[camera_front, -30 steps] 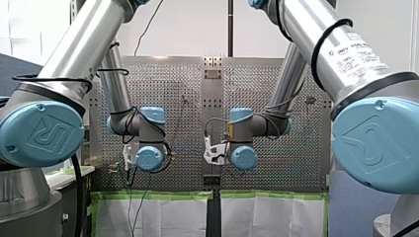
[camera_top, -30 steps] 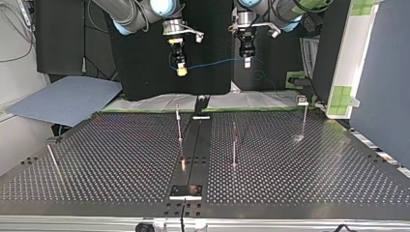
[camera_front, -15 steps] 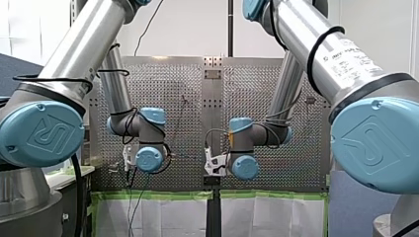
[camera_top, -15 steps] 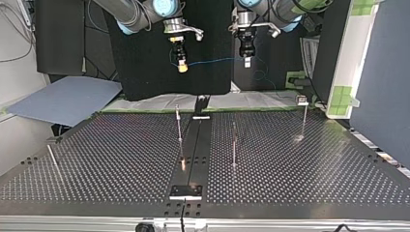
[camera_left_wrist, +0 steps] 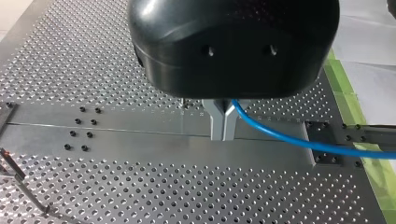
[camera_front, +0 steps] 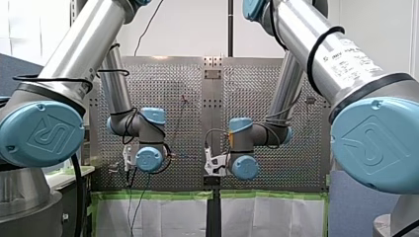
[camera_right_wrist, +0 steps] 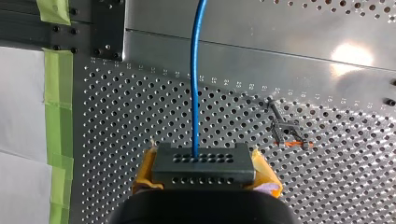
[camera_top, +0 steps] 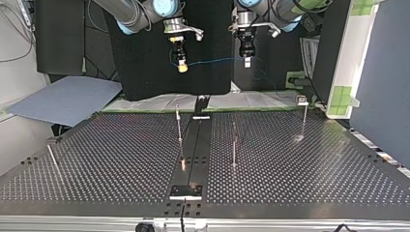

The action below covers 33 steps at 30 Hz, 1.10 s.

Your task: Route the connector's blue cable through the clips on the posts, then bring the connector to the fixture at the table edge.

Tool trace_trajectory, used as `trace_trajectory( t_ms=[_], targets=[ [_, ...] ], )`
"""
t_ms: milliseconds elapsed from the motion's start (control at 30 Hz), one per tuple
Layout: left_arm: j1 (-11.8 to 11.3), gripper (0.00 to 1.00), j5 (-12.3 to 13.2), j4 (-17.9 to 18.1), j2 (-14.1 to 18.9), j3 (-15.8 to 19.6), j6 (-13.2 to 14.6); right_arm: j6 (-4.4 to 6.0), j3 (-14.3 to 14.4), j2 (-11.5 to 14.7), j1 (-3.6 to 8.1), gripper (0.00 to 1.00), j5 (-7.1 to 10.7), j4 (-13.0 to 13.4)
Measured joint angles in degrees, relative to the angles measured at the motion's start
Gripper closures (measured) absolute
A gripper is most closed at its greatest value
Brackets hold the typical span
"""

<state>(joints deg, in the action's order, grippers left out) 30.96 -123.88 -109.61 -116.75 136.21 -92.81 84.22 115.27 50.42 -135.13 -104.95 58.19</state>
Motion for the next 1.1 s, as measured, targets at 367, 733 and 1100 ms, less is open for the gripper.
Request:
trace_trajectory(
  t_ms=[367,733,1100],
  targets=[
    [1.7,1.00,-0.9,-1.8,-0.2,-1.8,-0.3,1.95,-1.4,1.9,0.45,1.00,-1.26,-2.0],
    [2.1,1.00,-2.1,-7.2,4.8,-7.2,-0.6,6.99,-2.0,7.0,0.81,1.00,1.24,-7.0],
    [1.2,1.00,-5.6,-12.5,10.1,-12.2,1.6,12.01,-6.2,12.7,2.42,1.00,1.96,-12.7]
  ],
)
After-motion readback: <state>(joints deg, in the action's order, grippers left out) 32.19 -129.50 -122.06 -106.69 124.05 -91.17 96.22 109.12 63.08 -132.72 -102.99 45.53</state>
